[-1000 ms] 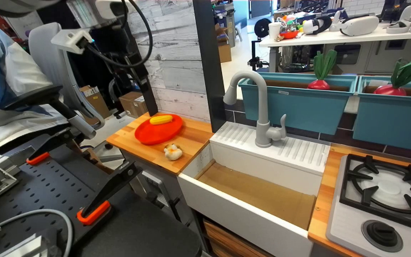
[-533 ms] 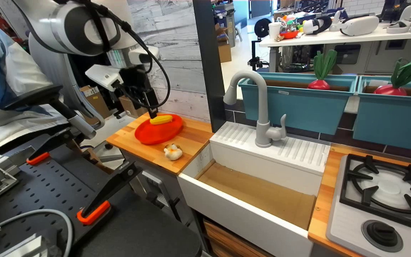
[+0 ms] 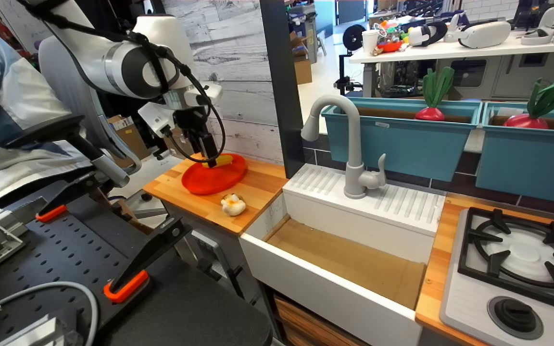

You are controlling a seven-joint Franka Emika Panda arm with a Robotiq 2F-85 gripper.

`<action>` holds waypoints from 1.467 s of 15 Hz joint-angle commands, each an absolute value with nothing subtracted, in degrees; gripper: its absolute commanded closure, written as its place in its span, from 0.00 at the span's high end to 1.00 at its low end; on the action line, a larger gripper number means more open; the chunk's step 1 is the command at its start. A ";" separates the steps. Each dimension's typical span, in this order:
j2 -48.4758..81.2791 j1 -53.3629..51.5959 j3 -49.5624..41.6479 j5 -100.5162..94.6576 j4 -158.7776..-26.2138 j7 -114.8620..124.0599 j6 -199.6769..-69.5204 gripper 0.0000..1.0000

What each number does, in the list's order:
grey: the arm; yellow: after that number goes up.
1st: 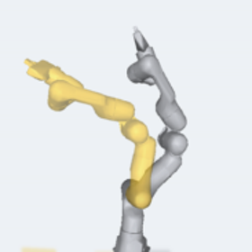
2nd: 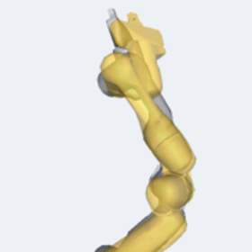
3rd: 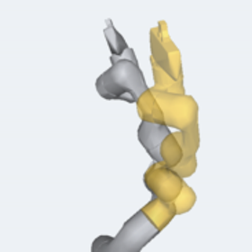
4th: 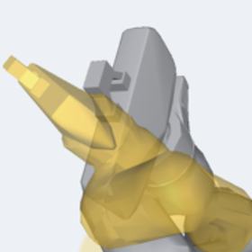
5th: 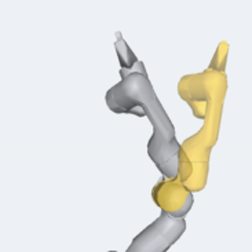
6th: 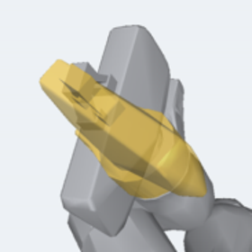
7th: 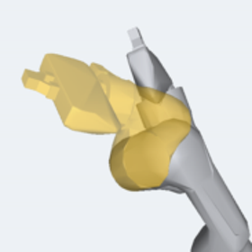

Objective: Remove the cob of maize from the orange plate and put it on the left side of the counter, move the faucet to the right

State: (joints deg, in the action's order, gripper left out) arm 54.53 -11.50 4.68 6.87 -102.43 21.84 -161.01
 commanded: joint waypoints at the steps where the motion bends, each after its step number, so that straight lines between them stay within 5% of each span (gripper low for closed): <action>1: 58.15 -14.35 2.41 9.82 -96.77 25.67 -159.60 1.00; 10: 61.71 -15.63 -0.18 10.32 -92.11 29.91 -157.27 0.98; 12: 62.17 -15.60 -0.19 10.18 -91.25 30.05 -156.08 0.74; 15: 62.35 -15.84 -0.27 10.00 -90.16 30.40 -155.08 0.53; 16: 62.41 -15.98 -0.37 9.92 -89.81 30.58 -154.72 0.58; 18: 62.56 -16.09 -0.43 9.82 -89.32 30.70 -154.26 0.84; 22: 63.54 -17.31 -1.98 9.31 -88.65 31.61 -155.16 1.00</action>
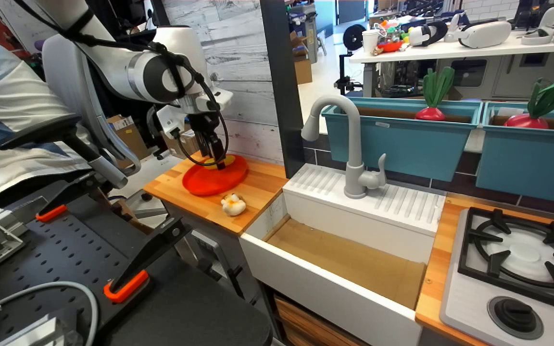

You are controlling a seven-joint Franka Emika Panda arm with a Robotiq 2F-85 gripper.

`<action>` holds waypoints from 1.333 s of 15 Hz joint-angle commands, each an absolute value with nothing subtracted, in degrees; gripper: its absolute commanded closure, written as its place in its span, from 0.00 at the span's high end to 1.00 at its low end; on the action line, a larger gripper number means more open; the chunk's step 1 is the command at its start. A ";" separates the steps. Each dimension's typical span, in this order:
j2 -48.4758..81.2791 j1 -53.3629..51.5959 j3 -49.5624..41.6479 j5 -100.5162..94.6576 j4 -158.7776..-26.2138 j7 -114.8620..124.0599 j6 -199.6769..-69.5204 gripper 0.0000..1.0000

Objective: Remove the cob of maize from the orange plate and put it on the left side of the counter, move the faucet to the right

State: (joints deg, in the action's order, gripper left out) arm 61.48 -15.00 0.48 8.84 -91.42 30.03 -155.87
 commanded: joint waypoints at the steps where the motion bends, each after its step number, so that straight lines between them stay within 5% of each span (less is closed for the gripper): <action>1: 63.89 -17.84 -2.60 9.17 -88.47 32.02 -155.61 1.00; 2: 64.21 -18.24 -3.07 9.06 -88.29 32.25 -155.98 1.00; 3: 64.39 -18.30 -3.13 9.00 -88.05 32.04 -155.62 0.81; 5: 64.90 -18.80 -3.64 8.78 -87.49 32.10 -155.25 0.74; 13: 63.26 -18.66 -3.19 8.71 -88.68 30.74 -156.23 0.13; 20: 57.61 -18.14 -1.47 7.91 -93.99 25.86 -157.17 0.07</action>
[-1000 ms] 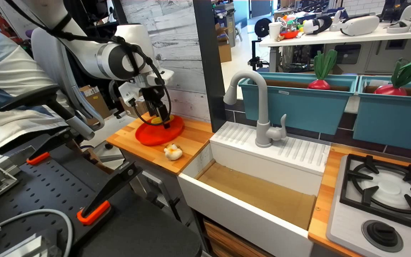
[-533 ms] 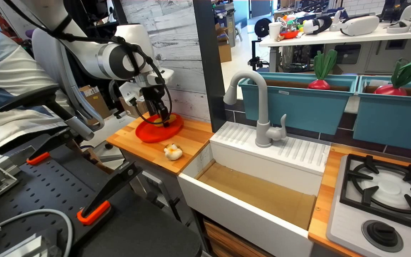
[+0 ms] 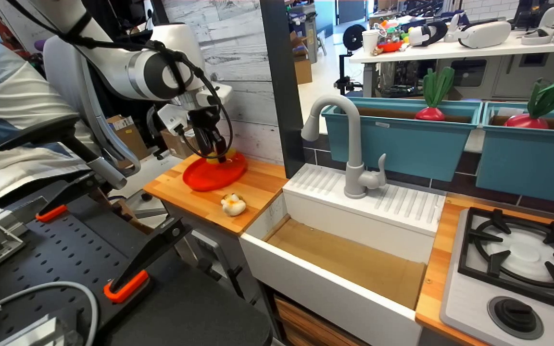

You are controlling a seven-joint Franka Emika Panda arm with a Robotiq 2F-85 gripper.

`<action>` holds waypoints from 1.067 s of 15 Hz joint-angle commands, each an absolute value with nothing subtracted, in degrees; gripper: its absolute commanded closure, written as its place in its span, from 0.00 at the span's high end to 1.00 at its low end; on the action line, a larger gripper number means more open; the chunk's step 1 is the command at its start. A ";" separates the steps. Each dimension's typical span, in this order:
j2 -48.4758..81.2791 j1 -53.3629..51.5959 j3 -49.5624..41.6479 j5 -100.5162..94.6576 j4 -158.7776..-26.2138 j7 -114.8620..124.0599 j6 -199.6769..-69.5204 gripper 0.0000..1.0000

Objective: Remove the cob of maize from the orange plate and put it on the left side of the counter, move the faucet to the right

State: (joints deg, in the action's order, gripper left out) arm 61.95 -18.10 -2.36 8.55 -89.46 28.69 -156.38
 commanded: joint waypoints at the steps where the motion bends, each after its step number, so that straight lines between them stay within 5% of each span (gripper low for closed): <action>1: 56.63 -17.91 -0.88 7.73 -94.87 24.53 -156.99 0.07; 16: 55.27 -23.34 3.73 -2.05 -95.51 13.81 -145.76 0.07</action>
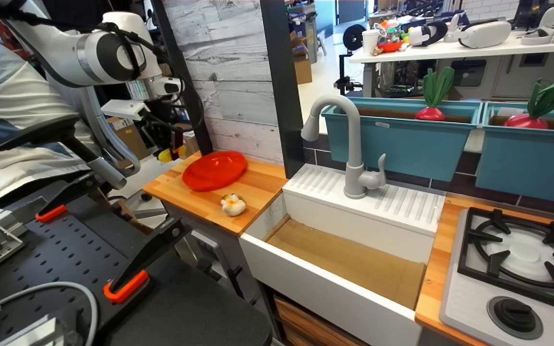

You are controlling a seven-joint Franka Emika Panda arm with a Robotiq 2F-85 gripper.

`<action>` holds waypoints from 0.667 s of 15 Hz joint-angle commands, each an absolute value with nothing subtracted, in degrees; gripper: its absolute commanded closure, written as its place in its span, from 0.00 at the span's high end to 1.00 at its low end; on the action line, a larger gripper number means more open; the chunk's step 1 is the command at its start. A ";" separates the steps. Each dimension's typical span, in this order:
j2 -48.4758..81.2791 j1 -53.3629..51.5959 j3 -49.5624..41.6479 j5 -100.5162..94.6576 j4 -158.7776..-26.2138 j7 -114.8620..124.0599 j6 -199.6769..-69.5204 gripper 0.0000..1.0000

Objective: Remove the cob of maize from the orange plate and put it on the left side of the counter, move the faucet to the right

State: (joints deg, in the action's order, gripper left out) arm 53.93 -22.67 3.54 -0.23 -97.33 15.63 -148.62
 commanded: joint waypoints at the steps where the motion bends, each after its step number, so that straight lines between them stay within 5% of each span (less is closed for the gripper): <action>1: 55.70 -23.52 3.67 -2.51 -95.24 13.58 -145.30 0.07; 10: 60.09 -23.74 2.95 -4.39 -92.00 11.93 -143.54 0.07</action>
State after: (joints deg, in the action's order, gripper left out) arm 58.39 -23.58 3.21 -3.09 -95.02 12.84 -146.47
